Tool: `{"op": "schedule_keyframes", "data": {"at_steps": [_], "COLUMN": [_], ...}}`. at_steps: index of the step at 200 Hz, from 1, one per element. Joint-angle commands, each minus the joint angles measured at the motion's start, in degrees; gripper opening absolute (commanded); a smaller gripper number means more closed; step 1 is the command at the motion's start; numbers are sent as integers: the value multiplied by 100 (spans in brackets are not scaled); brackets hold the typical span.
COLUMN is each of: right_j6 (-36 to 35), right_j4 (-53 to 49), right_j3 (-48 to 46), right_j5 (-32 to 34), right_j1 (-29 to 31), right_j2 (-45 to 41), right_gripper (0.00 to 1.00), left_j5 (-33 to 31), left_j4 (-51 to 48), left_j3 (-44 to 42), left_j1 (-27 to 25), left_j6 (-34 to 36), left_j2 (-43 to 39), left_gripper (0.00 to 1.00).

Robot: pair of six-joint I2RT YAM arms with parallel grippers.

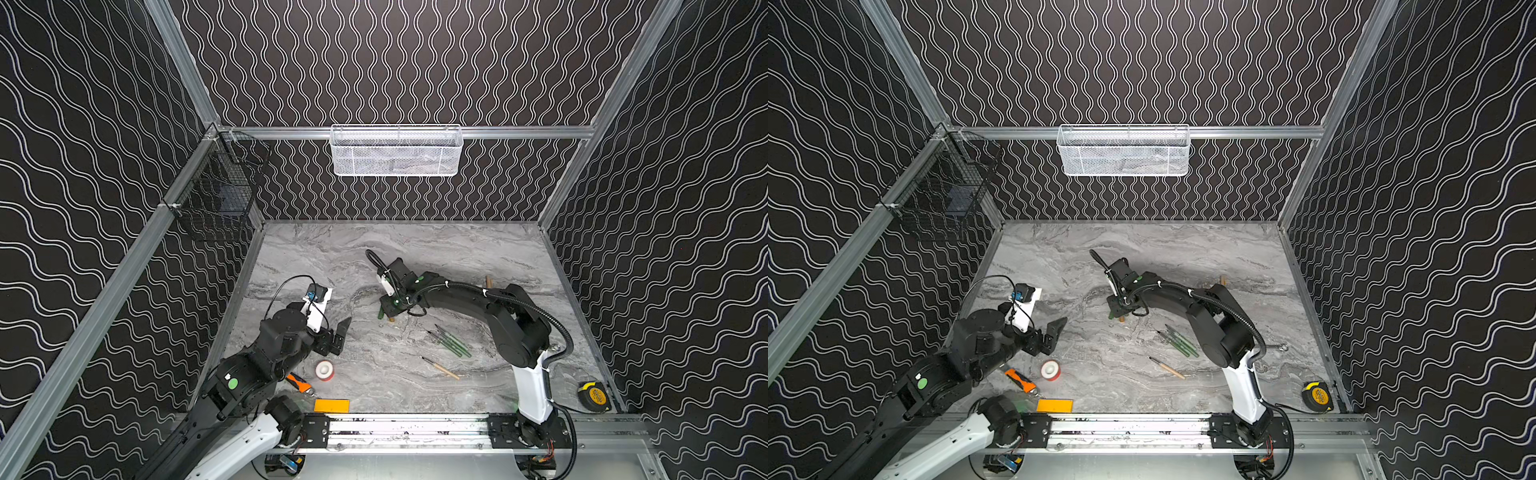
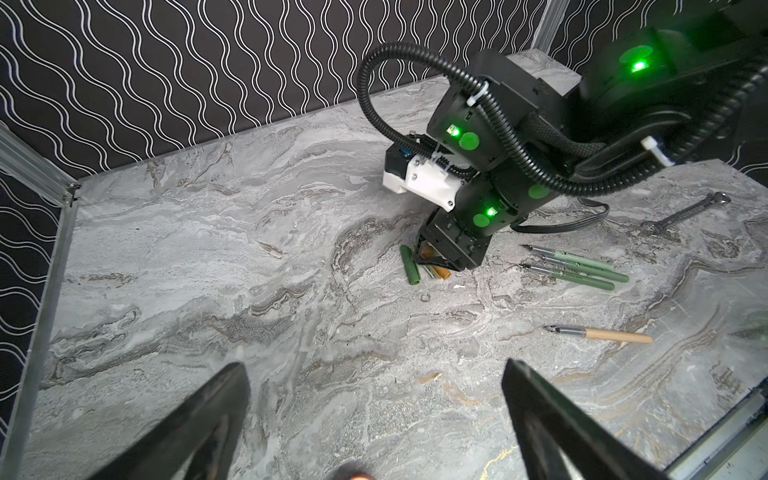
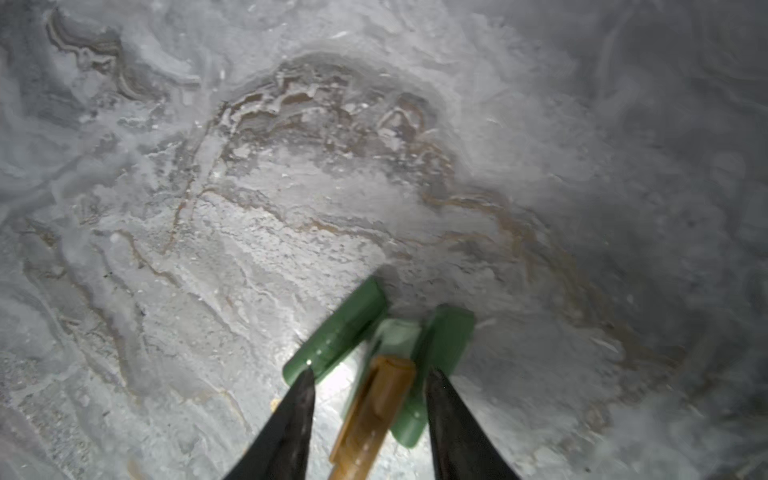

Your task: Insert the pens into the pen caps

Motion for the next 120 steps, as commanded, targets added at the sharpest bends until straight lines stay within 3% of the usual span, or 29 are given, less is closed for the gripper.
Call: {"op": "schedule_keyframes", "data": {"at_steps": [1, 120], "right_j6": [37, 46], "right_j4": [-286, -180], "right_j3": [95, -195], "right_j5": [213, 267], "right_j1": [36, 55], "right_j2": [62, -197], "right_gripper": [43, 20], "left_j5": [-40, -14], "left_j4": [79, 83], "left_j3": [-11, -6], "left_j1": [10, 10], "left_j6": [1, 10], "left_j2": [-16, 16], "left_gripper": [99, 99]}}
